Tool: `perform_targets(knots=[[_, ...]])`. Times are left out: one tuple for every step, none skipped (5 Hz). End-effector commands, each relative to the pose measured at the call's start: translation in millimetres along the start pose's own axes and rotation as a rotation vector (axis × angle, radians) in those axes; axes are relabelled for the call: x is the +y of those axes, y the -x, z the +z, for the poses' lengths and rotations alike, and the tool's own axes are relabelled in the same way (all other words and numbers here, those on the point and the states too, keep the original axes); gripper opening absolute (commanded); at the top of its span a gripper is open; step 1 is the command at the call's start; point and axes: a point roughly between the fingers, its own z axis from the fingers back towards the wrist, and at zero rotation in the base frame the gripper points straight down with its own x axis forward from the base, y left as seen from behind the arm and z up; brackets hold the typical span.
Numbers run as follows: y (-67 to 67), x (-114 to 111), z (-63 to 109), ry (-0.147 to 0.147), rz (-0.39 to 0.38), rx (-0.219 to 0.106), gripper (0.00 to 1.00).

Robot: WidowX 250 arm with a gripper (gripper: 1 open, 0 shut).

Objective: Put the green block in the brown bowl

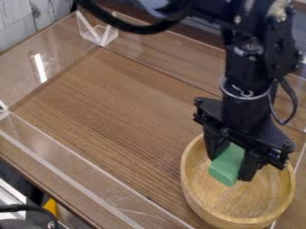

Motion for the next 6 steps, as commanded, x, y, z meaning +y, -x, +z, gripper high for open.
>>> perform_targets(knots=[[-6.7, -5.2, 4.2, 0.006, -0.003, -0.029, 0.0], [-7.7, -6.3, 2.4, 0.006, 0.001, -0.026, 0.0], [-8.6, -6.2, 2.2, 0.006, 0.008, -0.024, 0.0], [-9.2, -6.0, 1.6, 0.007, 0.014, -0.022, 0.0], [-9.8, -5.8, 1.0, 0.007, 0.021, -0.02, 0.0], [-10.4, -5.1, 0.6, 0.007, 0.028, -0.018, 0.0]])
